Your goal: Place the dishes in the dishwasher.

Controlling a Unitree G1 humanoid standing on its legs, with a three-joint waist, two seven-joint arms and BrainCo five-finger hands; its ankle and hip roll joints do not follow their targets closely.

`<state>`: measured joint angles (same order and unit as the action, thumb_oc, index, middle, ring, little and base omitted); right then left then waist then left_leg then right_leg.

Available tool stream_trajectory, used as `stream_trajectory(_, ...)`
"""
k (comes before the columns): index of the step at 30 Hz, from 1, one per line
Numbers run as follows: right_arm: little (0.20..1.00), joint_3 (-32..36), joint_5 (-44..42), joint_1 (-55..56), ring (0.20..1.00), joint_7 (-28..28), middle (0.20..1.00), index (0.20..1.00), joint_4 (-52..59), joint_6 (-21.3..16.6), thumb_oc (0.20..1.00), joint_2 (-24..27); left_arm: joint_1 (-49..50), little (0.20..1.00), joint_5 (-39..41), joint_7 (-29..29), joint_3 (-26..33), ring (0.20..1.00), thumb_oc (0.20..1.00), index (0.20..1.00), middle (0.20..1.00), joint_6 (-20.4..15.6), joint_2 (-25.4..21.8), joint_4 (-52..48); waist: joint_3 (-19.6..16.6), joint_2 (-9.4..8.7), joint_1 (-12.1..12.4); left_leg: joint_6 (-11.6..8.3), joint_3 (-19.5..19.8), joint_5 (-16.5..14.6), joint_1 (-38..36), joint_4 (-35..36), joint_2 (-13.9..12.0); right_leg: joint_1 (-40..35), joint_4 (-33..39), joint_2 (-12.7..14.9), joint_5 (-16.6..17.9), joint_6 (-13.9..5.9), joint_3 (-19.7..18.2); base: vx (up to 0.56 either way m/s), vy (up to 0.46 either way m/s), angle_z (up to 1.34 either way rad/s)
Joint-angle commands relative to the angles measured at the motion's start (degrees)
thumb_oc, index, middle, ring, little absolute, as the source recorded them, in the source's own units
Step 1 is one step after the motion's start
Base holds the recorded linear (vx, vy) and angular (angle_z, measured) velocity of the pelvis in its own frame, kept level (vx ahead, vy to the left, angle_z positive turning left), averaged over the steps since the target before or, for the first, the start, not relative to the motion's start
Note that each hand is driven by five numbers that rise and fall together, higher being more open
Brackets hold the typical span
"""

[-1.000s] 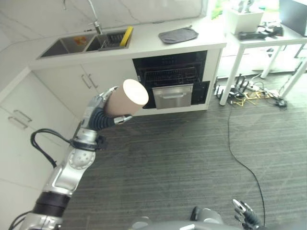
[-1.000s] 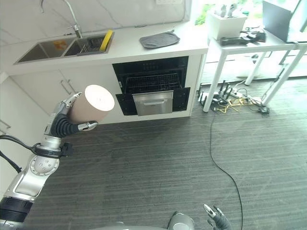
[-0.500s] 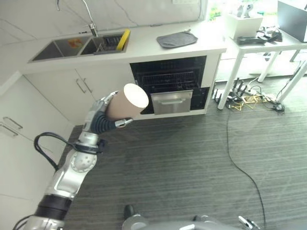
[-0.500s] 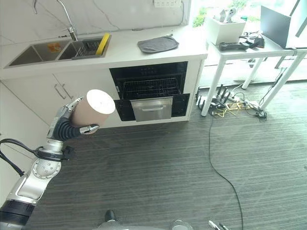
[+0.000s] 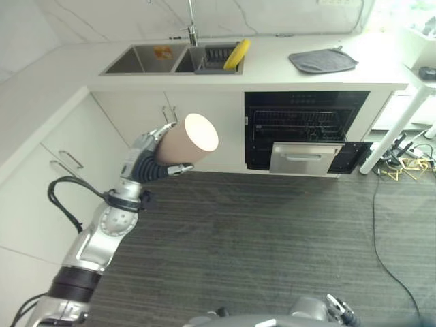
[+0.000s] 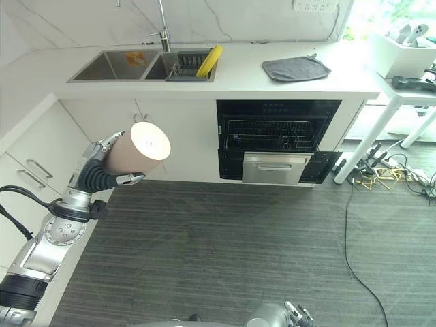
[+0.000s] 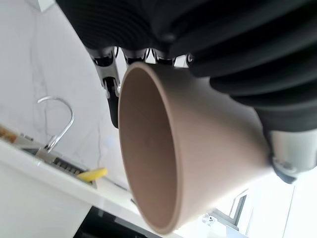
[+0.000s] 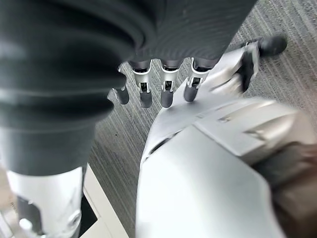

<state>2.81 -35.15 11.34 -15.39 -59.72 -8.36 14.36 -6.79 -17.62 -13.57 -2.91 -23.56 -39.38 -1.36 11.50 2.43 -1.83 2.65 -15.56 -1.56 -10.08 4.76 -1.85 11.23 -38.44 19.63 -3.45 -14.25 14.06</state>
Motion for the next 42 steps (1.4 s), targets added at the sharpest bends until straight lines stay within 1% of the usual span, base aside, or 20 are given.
stream_trajectory(1, 1.0, -1.4, -1.99, -0.98, 1.0, 0.45, 1.0, 1.0, 1.19, -1.66, 1.0, 1.07, -3.01, 0.2, -0.48, -2.07, 1.39, 0.2, 0.2, 0.2, 0.2, -0.3, -0.56, -3.08, -0.4, -0.76, -1.93, -0.79, -1.0, -1.71, 0.74, 0.24, 3.37, -1.97, 15.49, -5.25, 11.09, 2.59, 5.91, 0.15, -0.197, 0.15)
stream_trajectory(4, 1.0, -1.45, -2.54, -1.81, 1.0, 0.53, 1.0, 1.0, -0.29, -2.21, 1.0, 0.91, -3.45, 0.2, 0.5, -2.09, 1.42, 0.2, 0.2, 0.2, 0.2, 0.12, -1.89, -3.13, -0.44, -1.46, -2.53, -0.68, 0.03, -3.83, -0.33, 0.24, 3.81, -0.88, 25.83, -4.31, 15.13, 1.21, 3.97, 0.18, -0.227, 0.05)
stream_trajectory(7, 1.0, -0.41, -2.18, -2.06, 1.0, 0.52, 1.0, 1.0, -1.57, -2.57, 1.0, 0.36, -3.04, 0.2, 1.1, -2.04, 1.35, 0.2, 0.2, 0.2, 0.2, -1.21, -2.61, -2.62, -0.75, -1.44, -2.6, -0.43, 1.11, -5.04, -1.3, 0.21, 3.99, -0.18, 29.7, -3.17, 17.67, 0.28, 1.39, 0.23, -0.252, 0.32)
stream_trajectory(9, 1.0, 0.03, -1.8, -1.82, 1.0, 0.68, 1.0, 1.0, -1.85, -2.48, 1.0, 0.02, -2.43, 0.2, 1.27, -2.23, 1.25, 0.2, 0.2, 0.2, 0.2, -2.31, -2.83, -2.31, -1.0, -1.5, -2.4, -0.15, 1.26, -6.06, -1.7, -0.83, 4.19, -0.92, 29.22, -2.34, 18.4, 0.01, 0.7, 0.24, -0.264, 0.17)
stream_trajectory(13, 1.0, -0.7, -1.81, -1.58, 1.0, 1.61, 1.0, 1.0, -1.5, -1.92, 1.0, -0.37, -1.16, 0.2, 1.37, -2.58, 1.72, 0.2, 0.2, 0.2, 0.2, -3.02, -2.51, -2.18, -1.73, -1.47, -1.14, -0.17, 0.37, -8.43, -1.92, -4.46, 3.77, -3.93, 29.05, -1.91, 14.47, 0.18, 4.6, 0.26, -0.294, 0.18)
stream_trajectory(14, 1.0, -1.14, -2.2, -1.75, 1.0, 2.03, 1.0, 1.0, -1.52, -1.92, 1.0, -0.35, -0.33, 0.2, 1.02, -3.42, 1.99, 0.2, 0.2, 0.2, 0.2, -3.03, -1.93, -2.39, -1.88, -2.03, -0.92, -0.04, -0.34, -9.12, -1.51, -7.41, 3.87, -4.23, 28.45, -2.24, 14.04, 1.33, 6.34, 0.24, -0.387, 0.21)
stream_trajectory(18, 1.0, -1.61, -0.78, -2.33, 1.0, 0.86, 1.0, 1.0, -1.5, -1.74, 1.0, 1.35, 2.4, 0.2, 1.07, -4.62, 4.31, 0.2, 0.2, 0.2, 0.2, -1.96, -1.43, -3.78, -2.64, -2.24, -0.74, -1.2, 0.18, -11.49, -0.58, -15.77, 3.34, -6.9, 29.53, -7.59, 8.14, 4.54, 6.92, 0.31, -0.414, 0.07)
stream_trajectory(19, 1.0, -1.55, -0.91, -2.3, 1.0, 0.61, 1.0, 1.0, -1.55, -1.61, 1.0, 1.91, 2.58, 0.2, 1.72, -4.7, 4.85, 0.2, 0.2, 0.2, 0.2, -1.58, -1.61, -3.92, -2.82, -2.23, -0.71, -2.01, 0.53, -10.57, 0.2, -18.23, 3.18, -7.72, 30.23, -9.0, 7.35, 5.51, 6.77, 0.2, -0.275, -0.15)
stream_trajectory(22, 1.0, -1.25, -0.71, -2.34, 1.0, 0.19, 1.0, 1.0, -1.67, -1.16, 1.0, 2.83, 2.56, 0.2, 2.58, -4.65, 5.5, 0.2, 0.2, 0.2, 0.2, -1.2, -1.62, -4.06, -2.93, -2.35, -0.51, -3.73, 0.61, -7.46, 2.46, -23.54, 2.41, -9.36, 31.65, -10.55, 6.26, 7.04, 6.87, 0.14, -0.227, -0.19)
stream_trajectory(23, 1.0, -0.73, 1.22, -2.11, 1.0, -0.49, 1.0, 1.0, -2.04, -0.86, 1.0, 4.17, 2.21, 0.2, 4.3, -4.09, 6.51, 0.2, 0.2, 0.2, 0.2, -1.0, -1.81, -3.77, -2.78, -2.37, -0.42, -6.39, -0.39, -2.65, 6.78, -31.3, 0.0, -11.58, 33.14, -12.06, 4.31, 9.31, 8.08, 0.19, -0.331, -0.27)
stream_trajectory(25, 1.0, -0.56, 1.36, -1.95, 1.0, -0.45, 1.0, 1.0, -2.25, -1.0, 1.0, 4.35, 1.82, 0.2, 4.78, -3.71, 6.58, 0.2, 0.2, 0.2, 0.2, -1.21, -1.85, -3.36, -2.63, -2.46, -0.59, -6.96, -0.98, -1.49, 8.13, -33.12, -1.17, -12.14, 33.62, -12.4, 4.01, 9.93, 8.51, 0.12, -0.195, -0.09)
stream_trajectory(27, 1.0, 0.27, 1.11, -2.07, 1.0, -0.45, 1.0, 1.0, -3.62, -0.95, 1.0, 4.59, 1.25, 0.2, 4.91, -2.96, 6.73, 0.2, 0.2, 0.2, 0.2, -1.82, -1.58, -2.38, -1.95, -1.97, -0.01, -5.8, 1.22, -2.49, 9.57, -29.6, 1.24, -12.81, 33.95, -13.21, 3.95, 9.91, 7.56, 0.21, -0.076, -0.05)
stream_trajectory(28, 1.0, 0.99, 2.69, -2.81, 1.0, -1.13, 1.0, 1.0, -5.06, -0.52, 1.0, 4.68, 1.89, 0.2, 4.2, -3.24, 6.92, 0.2, 0.2, 0.2, 0.2, -1.83, -1.28, -2.35, -1.3, -1.65, 0.07, -4.95, 0.49, -3.38, 7.82, -20.77, 1.91, -13.49, 34.09, -14.02, 3.69, 9.41, 6.04, 0.34, 0.043, -0.19)
stream_trajectory(29, 1.0, 0.94, 3.44, -3.12, 1.0, -0.86, 1.0, 1.0, -5.24, 0.06, 1.0, 4.55, 2.54, 0.2, 3.28, -4.29, 6.62, 0.2, 0.2, 0.2, 0.2, -1.44, -0.72, -2.78, -1.11, -1.38, 0.12, -5.65, 0.29, -1.08, 7.12, -12.1, 0.32, -15.41, 35.71, -15.05, 3.15, 9.06, 4.43, 0.38, 0.099, -0.16)
stream_trajectory(30, 1.0, 0.5, 4.05, -3.46, 1.0, -0.86, 1.0, 1.0, -5.57, 0.19, 1.0, 4.62, 3.32, 0.2, 2.92, -5.06, 6.79, 0.2, 0.2, 0.2, 0.2, -0.78, -0.44, -3.37, -0.91, -1.07, 0.88, -7.11, 2.2, 2.3, 8.35, -8.2, -1.47, -16.72, 36.94, -15.4, 2.73, 8.96, 2.9, 0.25, 0.106, -0.11)
stream_trajectory(32, 1.0, 0.26, 4.52, -3.58, 1.0, -0.98, 1.0, 1.0, -5.77, 0.21, 1.0, 4.66, 3.84, 0.2, 2.67, -5.3, 7.09, 0.2, 0.2, 0.2, 0.2, -0.49, -0.11, -3.72, -0.87, -0.91, 1.37, -8.07, 2.87, 4.49, 9.36, -6.54, -3.06, -17.42, 37.45, -15.37, 2.33, 8.92, 2.36, 0.18, 0.086, -0.29)
stream_trajectory(33, 1.0, 0.01, 5.24, -3.43, 1.0, -1.4, 1.0, 1.0, -5.86, 0.03, 1.0, 4.8, 4.58, 0.2, 2.72, -5.15, 7.87, 0.2, 0.2, 0.2, 0.2, -0.22, 0.33, -4.26, -0.58, -0.54, 2.0, -9.34, 2.87, 7.92, 10.83, -4.17, -6.1, -18.57, 37.76, -14.98, 1.47, 8.89, 2.34, 0.19, 0.096, -0.5)
stream_trajectory(35, 1.0, -0.5, 4.86, -2.98, 1.0, -1.95, 1.0, 1.0, -5.74, -0.42, 1.0, 4.82, 5.0, 0.2, 2.85, -4.72, 8.43, 0.2, 0.2, 0.2, 0.2, -0.42, 0.68, -4.27, -0.25, -0.23, 2.16, -10.01, 1.5, 9.92, 11.42, -2.93, -8.09, -19.28, 37.3, -14.54, 0.69, 8.88, 3.17, 0.21, 0.111, -0.46)
stream_trajectory(38, 1.0, -1.55, 4.12, -2.16, 1.0, -1.66, 1.0, 1.0, -4.97, -0.88, 1.0, 4.57, 5.22, 0.2, 3.22, -3.54, 9.06, 0.2, 0.2, 0.2, 0.2, -1.51, 1.05, -3.77, -0.13, -0.12, 2.22, -10.31, -0.26, 10.51, 11.28, -2.63, -9.19, -19.92, 35.92, -13.85, -0.45, 8.75, 5.01, 0.22, 0.121, -0.26)
stream_trajectory(42, 1.0, -1.55, 3.22, -2.21, 1.0, -0.17, 1.0, 1.0, -4.84, -0.48, 1.0, 4.27, 5.57, 0.2, 3.08, -3.1, 9.53, 0.2, 0.2, 0.2, 0.2, -1.66, 1.64, -4.69, -0.42, -0.21, 2.61, -9.83, -1.66, 9.27, 9.93, -2.55, -8.29, -20.44, 34.03, -13.0, -1.66, 8.52, 7.04, 0.25, 0.163, 0.01)
